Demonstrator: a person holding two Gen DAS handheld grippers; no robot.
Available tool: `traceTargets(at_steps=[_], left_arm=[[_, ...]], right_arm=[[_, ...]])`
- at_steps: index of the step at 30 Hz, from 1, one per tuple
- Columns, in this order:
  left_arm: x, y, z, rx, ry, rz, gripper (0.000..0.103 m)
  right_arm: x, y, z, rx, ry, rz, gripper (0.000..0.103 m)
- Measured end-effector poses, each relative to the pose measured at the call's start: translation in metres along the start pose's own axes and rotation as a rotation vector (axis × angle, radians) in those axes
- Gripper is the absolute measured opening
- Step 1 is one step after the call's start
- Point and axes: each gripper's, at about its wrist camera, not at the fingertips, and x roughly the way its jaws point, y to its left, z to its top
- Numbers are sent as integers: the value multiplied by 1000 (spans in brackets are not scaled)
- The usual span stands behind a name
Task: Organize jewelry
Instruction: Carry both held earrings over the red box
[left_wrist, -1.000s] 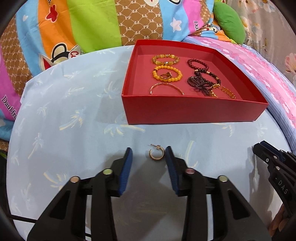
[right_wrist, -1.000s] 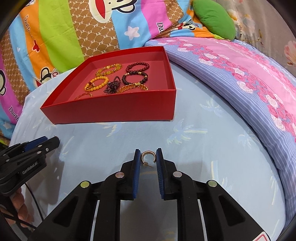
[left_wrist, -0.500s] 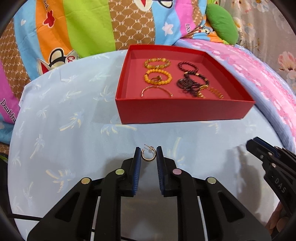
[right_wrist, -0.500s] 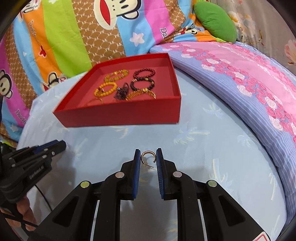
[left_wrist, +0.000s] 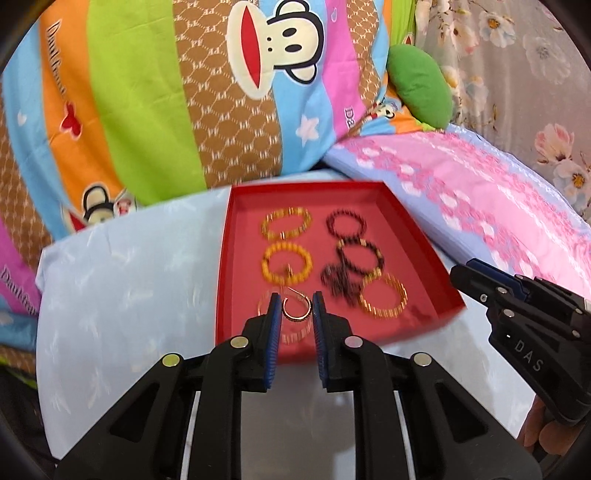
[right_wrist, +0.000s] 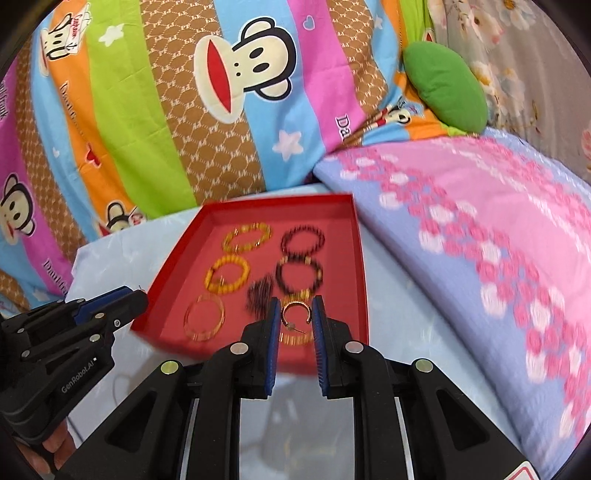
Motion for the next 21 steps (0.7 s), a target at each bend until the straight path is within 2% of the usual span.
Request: traceTargets(at_steps=[4,10,21], left_arm=[[27,3,25,-6,13,-12,16],[64,4,46,17,37,16,16],[98,3,55,17,72,29,17]], right_arm=[[28,-1,27,12,8,-3,16],[71,-5,49,40,53,-10,16],[111,-4,51,32,106,-24,16]])
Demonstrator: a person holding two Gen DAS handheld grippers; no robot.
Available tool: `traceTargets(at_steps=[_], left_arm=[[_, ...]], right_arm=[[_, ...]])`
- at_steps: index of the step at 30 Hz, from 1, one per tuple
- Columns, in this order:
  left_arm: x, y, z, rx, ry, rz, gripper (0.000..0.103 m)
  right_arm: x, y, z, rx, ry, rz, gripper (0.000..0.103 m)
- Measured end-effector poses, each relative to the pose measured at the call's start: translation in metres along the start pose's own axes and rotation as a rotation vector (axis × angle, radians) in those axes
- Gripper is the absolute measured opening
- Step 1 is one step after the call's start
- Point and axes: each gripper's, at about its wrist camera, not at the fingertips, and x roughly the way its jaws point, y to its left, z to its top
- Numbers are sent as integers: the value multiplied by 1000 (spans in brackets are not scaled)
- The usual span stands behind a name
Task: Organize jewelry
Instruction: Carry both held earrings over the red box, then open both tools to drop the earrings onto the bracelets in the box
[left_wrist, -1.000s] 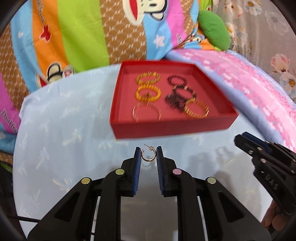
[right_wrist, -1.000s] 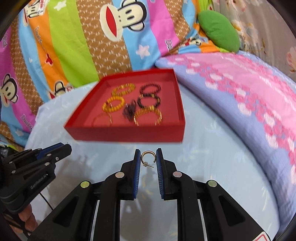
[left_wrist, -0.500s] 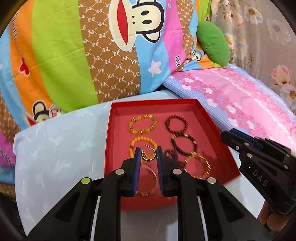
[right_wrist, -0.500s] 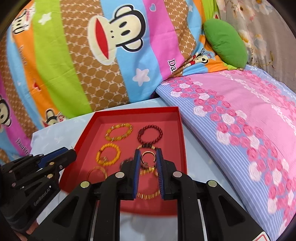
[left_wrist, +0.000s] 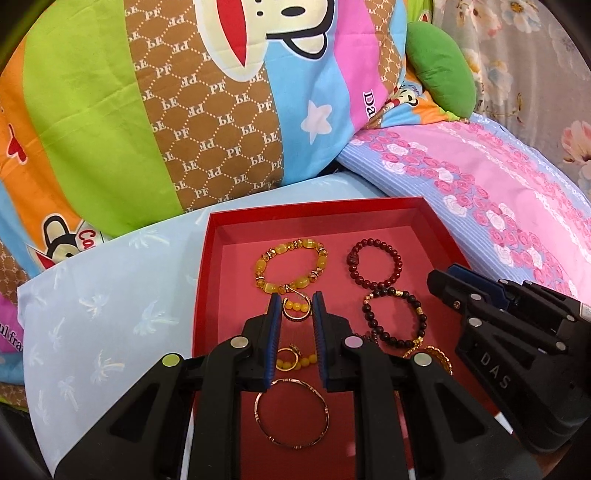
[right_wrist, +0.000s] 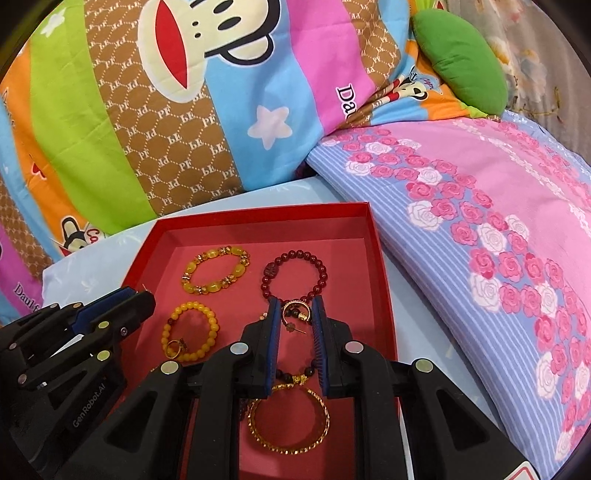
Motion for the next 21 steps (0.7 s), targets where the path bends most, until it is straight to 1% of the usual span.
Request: traceTargets(at_steps=[5,16,17,18,19,21], left_arm=[[10,-1,2,0,9,8,17],[18,-3,4,-5,15,31,18],[18,-4,3,-7,13,37,21],[18,-3,3,-11,11,48,31],[17,-3,3,-14,4,57,41],[15,-4,2,-9,-6,73,47]], right_arm=[[9,-2,3,7,11,-6,16],[17,-3,4,-3,14,-30,17],[17,-2,4,-5,12,-32,19],[17,-2,3,-6,11,-37,22],[16,-2,3,-4,8,-39,29],[15,-1,2,-5,0,-42,37]])
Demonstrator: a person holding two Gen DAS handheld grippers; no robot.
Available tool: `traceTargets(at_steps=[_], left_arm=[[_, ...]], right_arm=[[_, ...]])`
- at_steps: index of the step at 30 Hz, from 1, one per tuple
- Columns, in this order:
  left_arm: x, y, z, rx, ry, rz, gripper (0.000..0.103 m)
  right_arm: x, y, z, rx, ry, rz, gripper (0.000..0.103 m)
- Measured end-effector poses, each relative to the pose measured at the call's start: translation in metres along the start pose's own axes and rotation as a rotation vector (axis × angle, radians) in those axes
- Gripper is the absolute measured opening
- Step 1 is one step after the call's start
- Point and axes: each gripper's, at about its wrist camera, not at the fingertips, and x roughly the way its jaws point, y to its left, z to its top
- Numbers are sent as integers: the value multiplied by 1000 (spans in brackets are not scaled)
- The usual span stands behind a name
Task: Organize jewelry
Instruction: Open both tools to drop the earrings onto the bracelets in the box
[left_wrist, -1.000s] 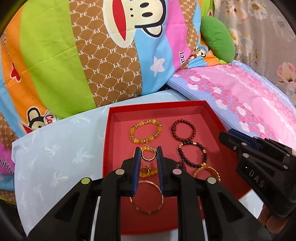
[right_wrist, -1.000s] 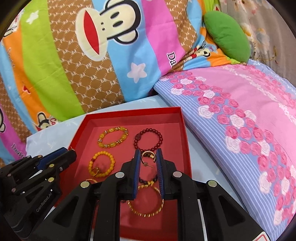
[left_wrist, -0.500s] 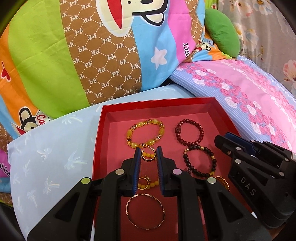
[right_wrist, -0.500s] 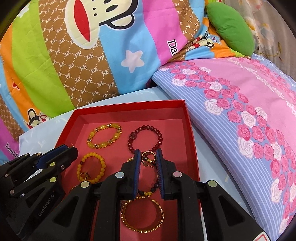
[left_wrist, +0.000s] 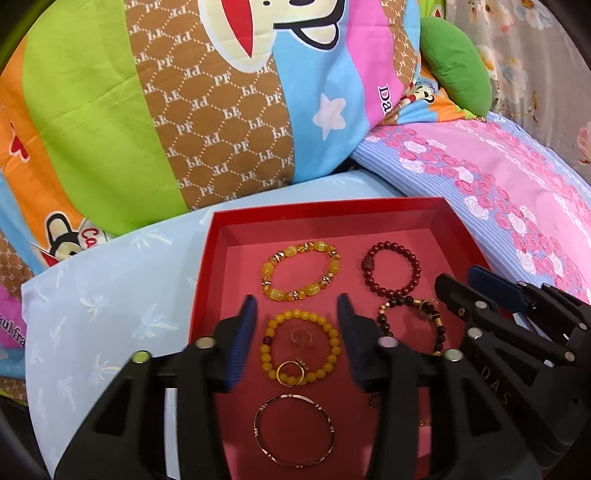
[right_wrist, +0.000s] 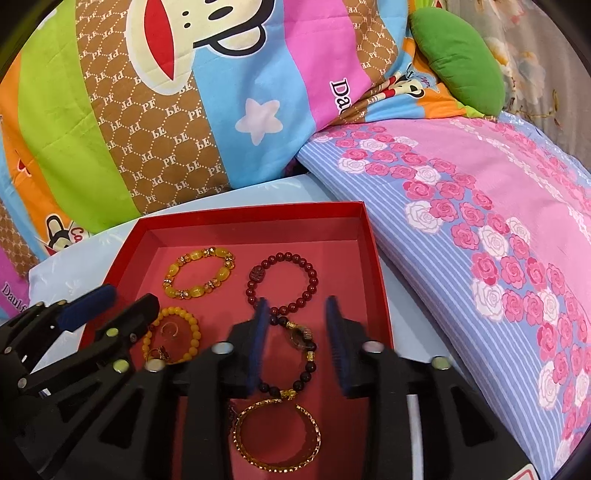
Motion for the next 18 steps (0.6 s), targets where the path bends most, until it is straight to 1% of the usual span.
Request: traceTargets(at_steps=[1,9,18], left_arm=[[-1,-1,0,3,-1,7,47],[-13,-1,-1,2,-18,15,47],[-44,-7,-14,14,-39,22,47]], right_arm=[[-2,1,0,-4,-7,-6,39],[-15,2,-1,-12,-28,-20,39],[-45,3,-13,-3,-49,-21,40]])
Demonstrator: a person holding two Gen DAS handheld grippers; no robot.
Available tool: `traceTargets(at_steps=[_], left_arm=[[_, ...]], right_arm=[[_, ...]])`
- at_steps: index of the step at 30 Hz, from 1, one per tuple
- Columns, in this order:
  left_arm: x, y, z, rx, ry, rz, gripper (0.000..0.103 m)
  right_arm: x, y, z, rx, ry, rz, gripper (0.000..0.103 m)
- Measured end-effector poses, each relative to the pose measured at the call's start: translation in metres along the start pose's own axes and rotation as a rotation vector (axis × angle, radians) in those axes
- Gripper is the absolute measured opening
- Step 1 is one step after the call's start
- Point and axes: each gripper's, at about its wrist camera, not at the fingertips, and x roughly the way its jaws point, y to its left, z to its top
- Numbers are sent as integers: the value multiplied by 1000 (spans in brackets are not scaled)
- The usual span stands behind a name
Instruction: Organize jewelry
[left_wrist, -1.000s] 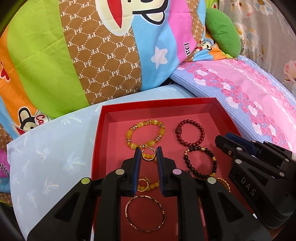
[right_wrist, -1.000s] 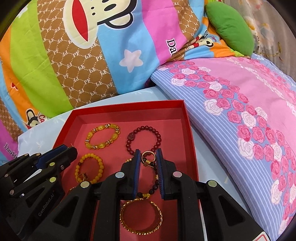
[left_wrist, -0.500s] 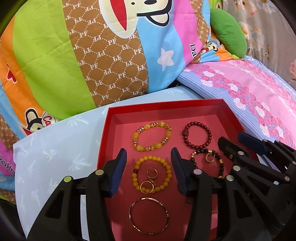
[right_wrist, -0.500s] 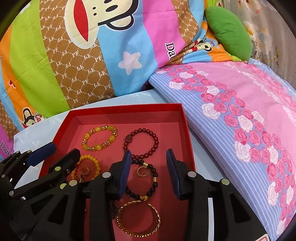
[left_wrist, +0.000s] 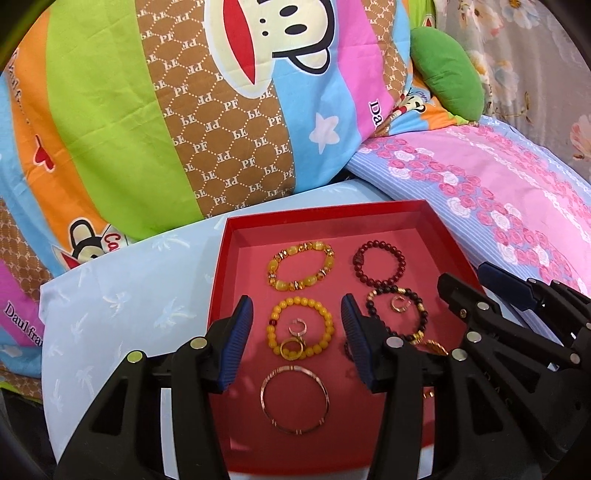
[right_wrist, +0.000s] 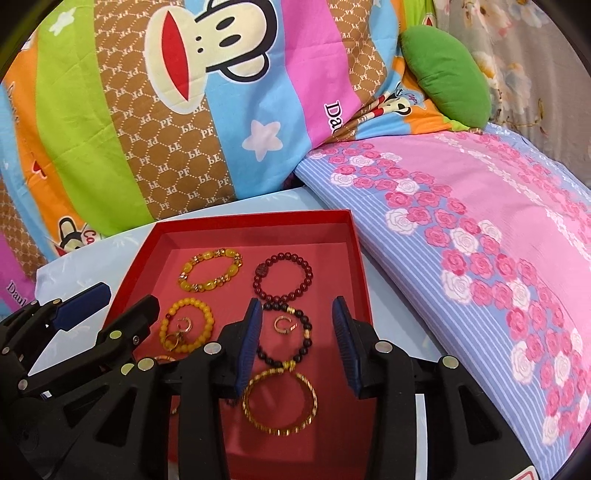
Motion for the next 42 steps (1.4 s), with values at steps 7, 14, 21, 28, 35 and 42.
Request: traceTargets(at_steps=[7,14,21,28,35,42], left_arm=[[-25,-2,-21,-12,-3,-3,47],[-45,-4,-45,-17,6,-8,47],[-61,-6,-70,-23,17,-8,50],[-71,-3,-94,-58,18,2,62],[-79,-1,-112,-69,3,6,70],[-85,4,-127,-79,3,24,80]], right_arm=[[-27,2,-20,-9,-8,-5,40],[-49,4,-45,-8,-5,-4,40],[-64,5,-68,-9,0,-14,40],[-79,1,-92,-11,-21,-57,50],[-85,-5,-109,7,-19,-70,58],[-90,-7,-124,12,-18,-92,69]])
